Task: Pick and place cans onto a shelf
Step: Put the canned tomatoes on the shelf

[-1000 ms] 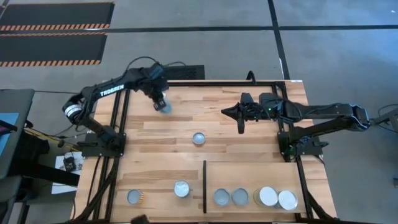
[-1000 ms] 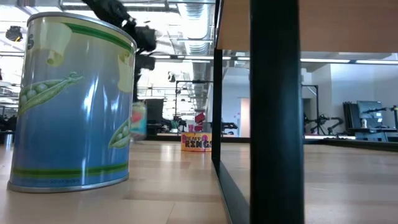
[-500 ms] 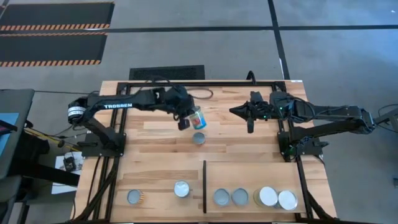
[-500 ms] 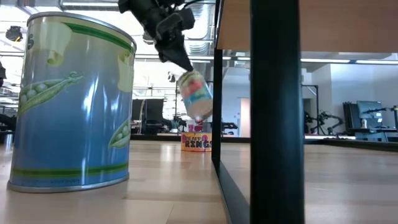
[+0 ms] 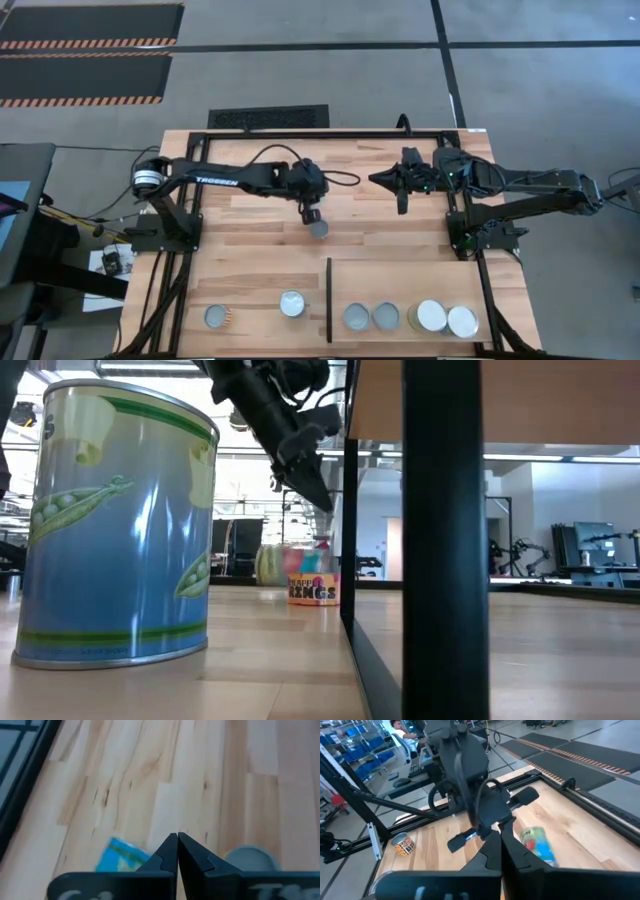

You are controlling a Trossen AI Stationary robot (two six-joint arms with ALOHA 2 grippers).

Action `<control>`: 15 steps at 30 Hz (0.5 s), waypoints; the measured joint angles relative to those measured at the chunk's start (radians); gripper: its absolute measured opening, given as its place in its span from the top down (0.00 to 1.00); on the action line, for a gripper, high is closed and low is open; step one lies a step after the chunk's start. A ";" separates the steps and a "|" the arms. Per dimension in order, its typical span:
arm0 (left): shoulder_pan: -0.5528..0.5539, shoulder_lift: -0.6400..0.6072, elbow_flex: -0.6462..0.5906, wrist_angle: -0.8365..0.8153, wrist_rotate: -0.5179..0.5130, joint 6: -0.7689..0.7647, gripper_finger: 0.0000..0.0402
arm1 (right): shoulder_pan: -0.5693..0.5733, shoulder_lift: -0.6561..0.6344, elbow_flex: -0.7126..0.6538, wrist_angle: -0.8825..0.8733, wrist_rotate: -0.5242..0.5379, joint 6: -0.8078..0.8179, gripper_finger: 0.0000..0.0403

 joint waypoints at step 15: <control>0.253 -0.367 -0.239 -0.106 0.208 -0.250 1.00 | 0.031 0.014 0.000 -0.026 0.013 0.023 0.98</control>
